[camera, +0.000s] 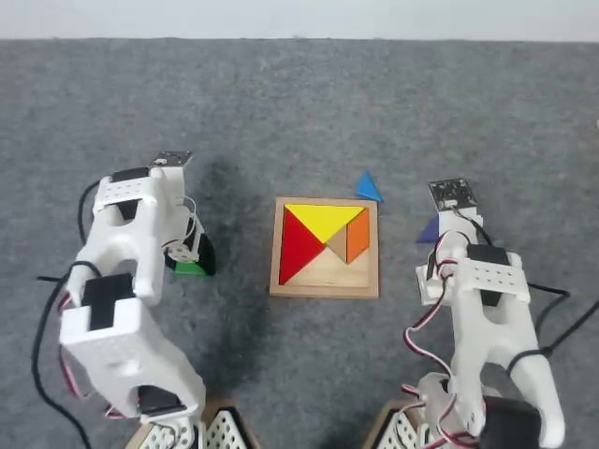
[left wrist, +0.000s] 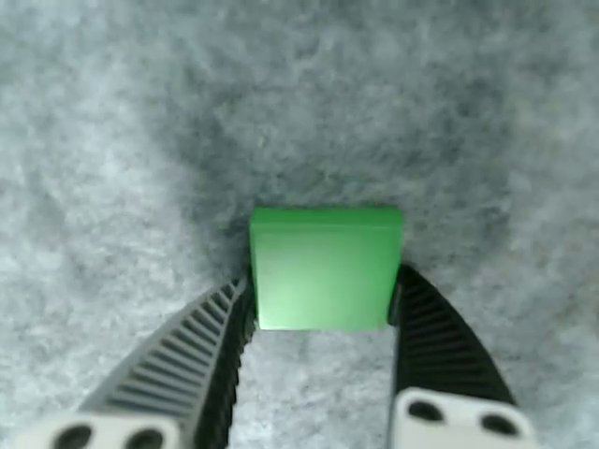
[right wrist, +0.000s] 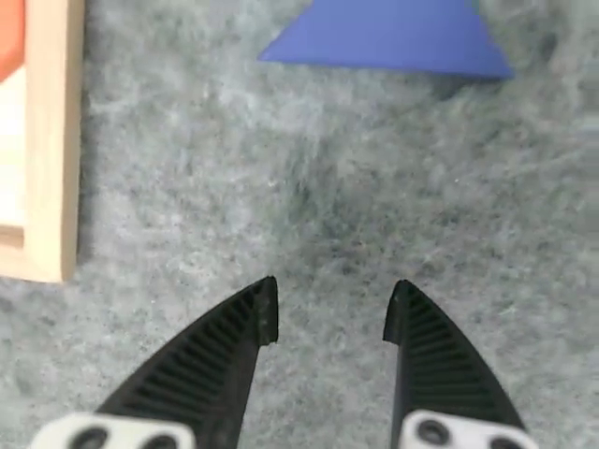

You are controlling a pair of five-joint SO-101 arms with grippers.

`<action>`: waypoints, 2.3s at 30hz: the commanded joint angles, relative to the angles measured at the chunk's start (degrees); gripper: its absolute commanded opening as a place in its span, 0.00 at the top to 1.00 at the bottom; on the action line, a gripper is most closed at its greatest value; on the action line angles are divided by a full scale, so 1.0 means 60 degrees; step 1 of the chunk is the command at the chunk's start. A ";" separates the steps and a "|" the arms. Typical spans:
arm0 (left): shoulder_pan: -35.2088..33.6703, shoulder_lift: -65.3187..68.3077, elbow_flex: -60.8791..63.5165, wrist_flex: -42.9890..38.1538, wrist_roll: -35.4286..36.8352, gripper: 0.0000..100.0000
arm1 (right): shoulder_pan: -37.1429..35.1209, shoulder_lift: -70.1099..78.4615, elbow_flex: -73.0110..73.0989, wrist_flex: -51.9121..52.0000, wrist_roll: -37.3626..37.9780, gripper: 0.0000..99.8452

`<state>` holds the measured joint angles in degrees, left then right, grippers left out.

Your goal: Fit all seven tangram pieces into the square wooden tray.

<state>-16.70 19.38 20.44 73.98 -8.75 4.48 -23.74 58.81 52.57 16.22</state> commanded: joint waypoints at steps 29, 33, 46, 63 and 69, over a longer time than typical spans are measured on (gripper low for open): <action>0.5963 -0.2886 -0.1648 0.1275 -0.0498 0.98 | -0.0300 -0.0388 0.0088 -0.0359 0.0044 0.80; 0.7033 -0.2066 -0.1663 0.0659 -0.0821 0.98 | -0.0300 -0.0374 0.0088 -0.0359 0.0044 0.80; 0.7267 -0.0630 -0.1692 -0.0410 -0.1055 0.81 | -0.0315 -0.0374 0.0088 -0.0359 0.0044 0.80; 0.7253 -0.0571 -0.2147 -0.0044 -0.1011 0.78 | -0.0315 -0.0374 0.0088 -0.0359 0.0044 0.80; 0.6535 -0.0571 -0.2132 -0.0425 -0.0982 0.78 | -0.0315 -0.0374 0.0088 -0.0359 0.0044 0.80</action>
<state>25.14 16.40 10.07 73.01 -14.81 3.25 -23.74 59.34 51.43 16.22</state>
